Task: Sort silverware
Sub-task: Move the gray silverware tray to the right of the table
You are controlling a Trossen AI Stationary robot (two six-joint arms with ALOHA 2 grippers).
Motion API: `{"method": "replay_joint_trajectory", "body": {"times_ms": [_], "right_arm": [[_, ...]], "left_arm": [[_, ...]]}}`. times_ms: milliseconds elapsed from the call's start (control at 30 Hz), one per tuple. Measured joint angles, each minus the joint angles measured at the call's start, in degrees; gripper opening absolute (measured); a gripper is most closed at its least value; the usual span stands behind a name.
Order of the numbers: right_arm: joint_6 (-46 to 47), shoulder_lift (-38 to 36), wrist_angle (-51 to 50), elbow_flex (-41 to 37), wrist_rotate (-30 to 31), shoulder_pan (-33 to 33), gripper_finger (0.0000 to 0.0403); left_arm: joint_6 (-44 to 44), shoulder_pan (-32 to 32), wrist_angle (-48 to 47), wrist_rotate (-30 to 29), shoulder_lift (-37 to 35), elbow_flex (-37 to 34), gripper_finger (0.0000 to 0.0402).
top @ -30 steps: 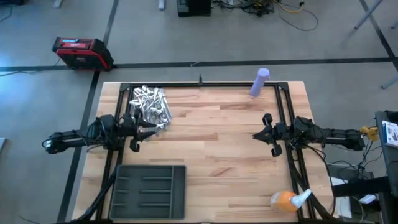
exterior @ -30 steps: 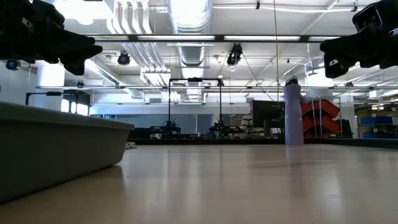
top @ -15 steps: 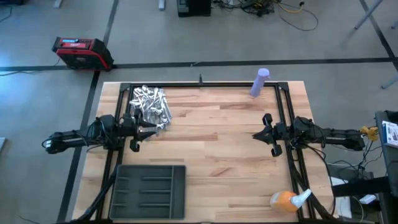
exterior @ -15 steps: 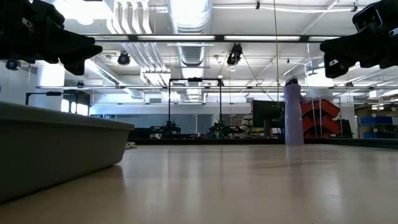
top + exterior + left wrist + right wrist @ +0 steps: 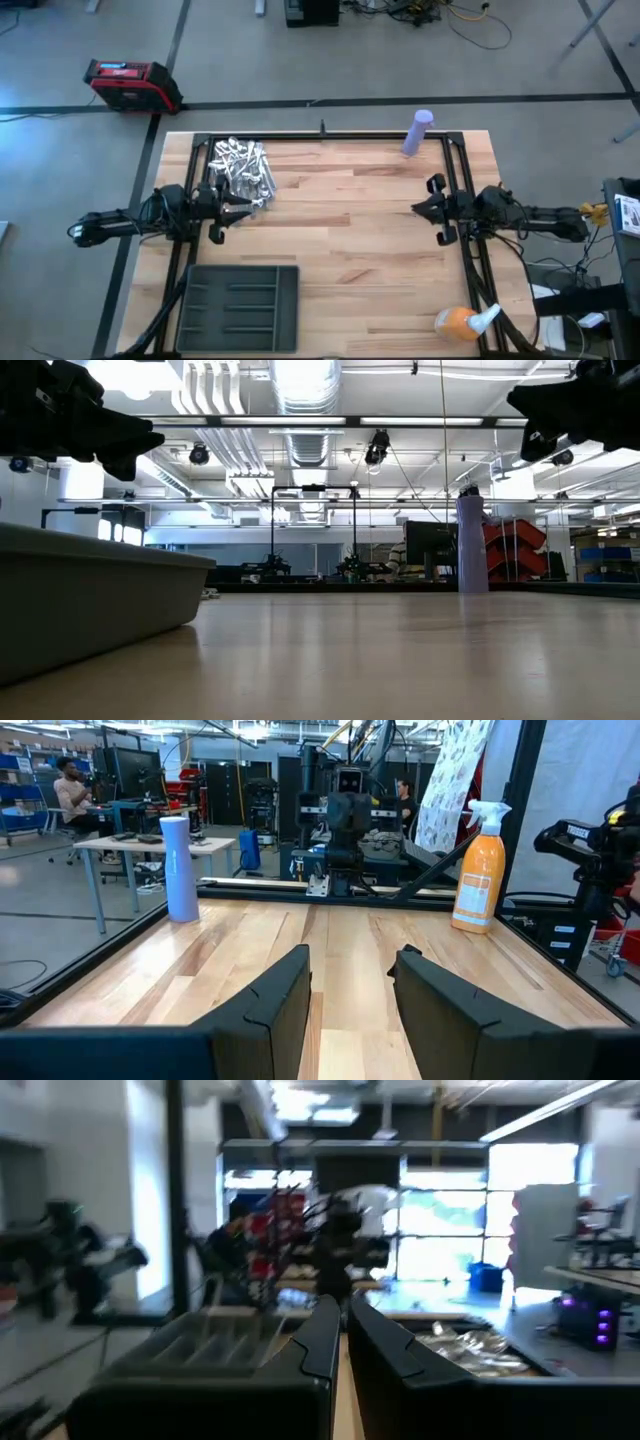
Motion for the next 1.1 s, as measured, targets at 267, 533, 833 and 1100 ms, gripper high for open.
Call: {"method": "replay_joint_trajectory", "body": {"times_ms": [267, 533, 833, 1100], "right_arm": [[-2.19, 18.93, 20.29, 0.00, 5.68, 0.02, 0.0008], [-8.14, 59.06, 43.61, 12.53, 5.88, 0.02, 0.0008], [-4.76, 92.56, 41.44, 37.15, -4.50, 0.05, 0.0008], [-2.93, 100.41, -3.25, 61.37, -2.37, 8.52, 0.0008]], "left_arm": [[3.88, 0.00, 0.66, -4.23, 0.00, 0.00, 0.0133], [5.20, 0.00, 2.06, -4.61, 0.06, 0.00, 0.0133], [4.69, 0.00, 5.22, -4.46, 0.22, 0.00, 0.0133], [2.29, 0.00, 3.66, -4.39, 0.89, 0.00, 0.0133]]}}
